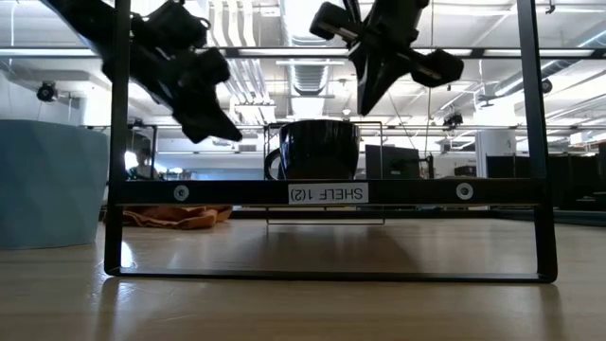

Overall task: Stack small to large cups/mugs on shelf
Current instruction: Put the black mug on the shelf

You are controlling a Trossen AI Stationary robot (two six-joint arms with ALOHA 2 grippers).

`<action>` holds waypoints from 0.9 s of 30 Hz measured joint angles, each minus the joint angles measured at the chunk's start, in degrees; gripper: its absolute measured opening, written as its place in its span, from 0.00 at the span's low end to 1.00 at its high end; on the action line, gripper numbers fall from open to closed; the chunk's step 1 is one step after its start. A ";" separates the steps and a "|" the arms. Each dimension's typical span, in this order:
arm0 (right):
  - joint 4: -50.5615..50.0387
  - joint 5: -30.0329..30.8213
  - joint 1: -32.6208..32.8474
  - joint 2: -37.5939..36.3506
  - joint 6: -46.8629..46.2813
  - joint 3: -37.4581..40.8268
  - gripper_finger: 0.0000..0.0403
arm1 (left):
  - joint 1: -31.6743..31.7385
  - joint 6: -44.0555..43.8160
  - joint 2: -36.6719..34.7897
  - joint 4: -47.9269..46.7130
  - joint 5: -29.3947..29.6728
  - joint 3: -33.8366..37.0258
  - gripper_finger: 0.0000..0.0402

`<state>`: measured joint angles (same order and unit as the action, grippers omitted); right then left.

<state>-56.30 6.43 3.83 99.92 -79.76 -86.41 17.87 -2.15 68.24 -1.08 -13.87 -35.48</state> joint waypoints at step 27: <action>13.08 4.27 0.00 0.04 -3.03 8.03 0.02 | 1.62 4.08 17.73 3.99 -1.28 -12.42 0.00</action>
<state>-43.22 10.70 3.82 99.96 -82.79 -78.39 19.49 1.93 85.97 2.92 -15.16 -47.90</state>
